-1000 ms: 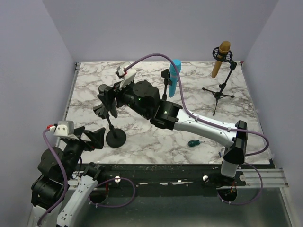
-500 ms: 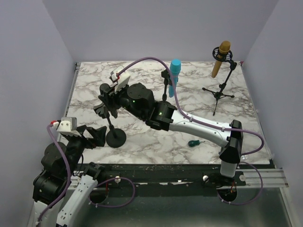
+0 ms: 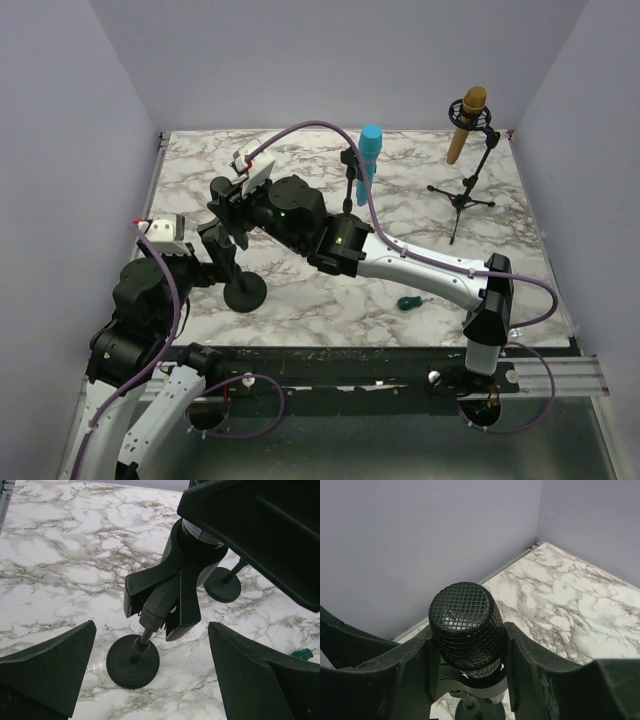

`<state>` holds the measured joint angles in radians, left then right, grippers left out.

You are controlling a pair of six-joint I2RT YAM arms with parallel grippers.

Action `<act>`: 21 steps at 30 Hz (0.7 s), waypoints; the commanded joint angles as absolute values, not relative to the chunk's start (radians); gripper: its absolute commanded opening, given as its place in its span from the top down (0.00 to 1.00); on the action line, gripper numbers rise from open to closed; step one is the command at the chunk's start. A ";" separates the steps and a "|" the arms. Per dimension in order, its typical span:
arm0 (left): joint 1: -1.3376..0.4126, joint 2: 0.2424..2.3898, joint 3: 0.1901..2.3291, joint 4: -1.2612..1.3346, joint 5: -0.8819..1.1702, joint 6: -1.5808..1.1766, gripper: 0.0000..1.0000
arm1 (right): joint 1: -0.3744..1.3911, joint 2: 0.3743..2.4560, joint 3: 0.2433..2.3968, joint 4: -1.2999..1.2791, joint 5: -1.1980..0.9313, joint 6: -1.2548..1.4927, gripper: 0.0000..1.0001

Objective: Remove the microphone from the stand

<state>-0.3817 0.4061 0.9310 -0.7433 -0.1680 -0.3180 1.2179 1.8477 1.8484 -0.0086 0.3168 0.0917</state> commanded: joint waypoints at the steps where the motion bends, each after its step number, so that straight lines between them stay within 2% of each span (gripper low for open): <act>1: -0.382 0.459 0.939 -0.642 -0.204 -0.278 0.01 | 1.224 1.848 1.862 0.002 0.304 0.085 0.90; 6: -0.383 0.493 0.921 -0.575 -0.199 -0.258 0.02 | 1.224 1.849 1.859 0.002 0.304 0.093 0.90; 9: -0.383 0.497 0.910 -0.547 -0.198 -0.252 0.08 | 1.225 1.848 1.859 -0.027 0.308 0.094 0.90; 11: -0.383 0.496 0.904 -0.532 -0.180 -0.247 0.15 | 1.225 1.846 1.858 -0.029 0.310 0.095 0.90; 12: -0.382 0.497 0.900 -0.524 -0.167 -0.246 0.21 | 1.224 1.844 1.858 -0.029 0.308 0.095 0.90; 13: -0.383 0.497 0.898 -0.514 -0.140 -0.232 0.35 | 1.225 1.843 1.858 -0.029 0.308 0.096 0.90; 14: -0.383 0.501 0.897 -0.514 -0.109 -0.214 0.68 | 1.225 1.841 1.859 -0.029 0.308 0.094 0.90; 15: -0.383 0.506 0.904 -0.525 -0.090 -0.202 0.96 | 1.224 1.839 1.860 -0.028 0.308 0.096 0.90; 16: -0.382 0.514 0.908 -0.542 -0.092 -0.207 1.00 | 1.224 1.837 1.863 -0.029 0.309 0.093 0.90; 21: -0.383 0.489 0.852 -0.536 -0.082 -0.217 1.00 | 1.225 1.829 1.890 -0.021 0.324 0.081 0.90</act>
<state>-0.3817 0.5007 0.9028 -0.5579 -0.1291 -0.2142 1.2144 1.8477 1.8484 -0.0246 0.3244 0.0864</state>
